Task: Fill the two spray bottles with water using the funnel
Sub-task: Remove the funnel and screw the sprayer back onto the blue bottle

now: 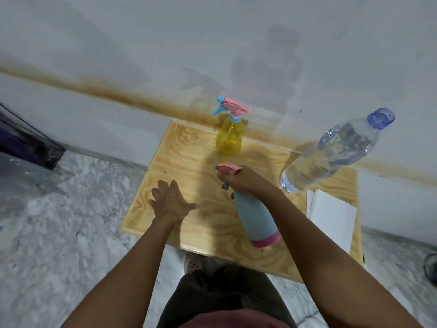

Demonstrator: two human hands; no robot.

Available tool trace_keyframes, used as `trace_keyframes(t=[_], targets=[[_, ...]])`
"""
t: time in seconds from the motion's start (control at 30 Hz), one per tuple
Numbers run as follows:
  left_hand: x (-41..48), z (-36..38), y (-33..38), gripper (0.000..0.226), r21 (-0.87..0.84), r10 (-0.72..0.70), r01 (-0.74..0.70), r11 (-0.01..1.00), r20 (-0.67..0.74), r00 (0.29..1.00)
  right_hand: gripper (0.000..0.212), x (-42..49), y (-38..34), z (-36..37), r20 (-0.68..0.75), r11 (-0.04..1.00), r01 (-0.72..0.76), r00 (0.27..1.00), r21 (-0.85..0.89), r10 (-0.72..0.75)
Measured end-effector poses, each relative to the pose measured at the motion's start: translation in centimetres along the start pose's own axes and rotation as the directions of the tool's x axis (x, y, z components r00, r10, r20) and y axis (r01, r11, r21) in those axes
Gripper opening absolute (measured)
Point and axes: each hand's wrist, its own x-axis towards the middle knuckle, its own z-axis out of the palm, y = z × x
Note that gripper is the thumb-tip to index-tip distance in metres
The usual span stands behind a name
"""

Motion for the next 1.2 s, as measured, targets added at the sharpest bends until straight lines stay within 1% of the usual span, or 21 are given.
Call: trace_keyframes(t=[0.13, 0.3, 0.43, 0.5, 0.67, 0.73, 0.83, 0.93, 1.0, 1.1, 1.17, 1.2], targets=[[0.1, 0.1, 0.1, 0.092, 0.003, -0.005, 0.005, 1.0, -0.009, 1.0, 0.033, 1.5, 0.0, 0.6, 0.025, 0.999, 0.011, 1.0, -0.031, -0.01], [0.1, 0.3, -0.1, 0.092, -0.01, 0.001, -0.001, 1.0, -0.011, 1.0, 0.031, 2.5, 0.5, 1.0, 0.02, 0.999, -0.042, 0.999, -0.022, 0.043], [0.2, 0.3, 0.0, 0.092, -0.02, -0.007, 0.006, 1.0, -0.015, 1.0, 0.035, 2.6, 0.8, 1.1, 0.019, 0.998, -0.018, 1.0, -0.061, 0.019], [0.2, 0.3, 0.0, 0.09, -0.023, -0.005, 0.005, 1.0, -0.02, 1.0, 0.036, 2.8, 0.7, 1.0, 0.008, 0.996, -0.028, 1.0, -0.08, 0.028], [0.1, 0.3, 0.0, 0.088, -0.022, -0.005, 0.004, 1.0, -0.027, 1.0, 0.047, 2.6, 0.8, 0.9, -0.026, 0.99, -0.065, 0.998, -0.123, 0.062], [0.2, 0.3, 0.0, 0.088, -0.026, -0.006, 0.005, 1.0, -0.025, 1.0, 0.042, 2.3, 0.8, 0.9, -0.04, 0.99, -0.061, 0.998, -0.126, 0.056], [0.0, 0.3, 0.0, 0.086, -0.053, -0.003, 0.001, 0.999, -0.032, 0.999, 0.033, 1.8, 0.8, 1.1, -0.007, 0.995, -0.054, 0.999, -0.08, 0.054], [-0.1, 0.4, -0.2, 0.088, -0.067, -0.001, -0.002, 0.998, -0.041, 0.999, 0.036, 0.9, 0.7, 1.0, -0.034, 0.996, -0.038, 0.999, -0.077, 0.036], [-0.2, 0.4, -0.3, 0.093, -0.064, -0.001, -0.002, 0.998, -0.038, 0.999, 0.038, 0.2, 0.6, 1.0, -0.08, 0.998, -0.009, 0.997, -0.068, 0.003], [-0.2, 0.2, -0.3, 0.094, -0.057, -0.011, 0.011, 0.998, 0.01, 1.0, 0.036, -1.2, 0.5, 1.2, -0.142, 0.994, 0.107, 0.984, -0.002, -0.106], [-0.4, -0.5, 0.1, 0.091, -0.112, 0.011, -0.007, 0.994, 0.033, 0.999, 0.032, -2.3, 0.2, 1.2, -0.208, 0.981, 0.183, 0.964, 0.059, -0.167], [-0.6, -1.1, 0.4, 0.09, -0.168, 0.056, -0.049, 0.985, 0.036, 0.998, 0.027, -3.0, -0.1, 1.2, -0.246, 0.967, 0.24, 0.946, 0.091, -0.211]])
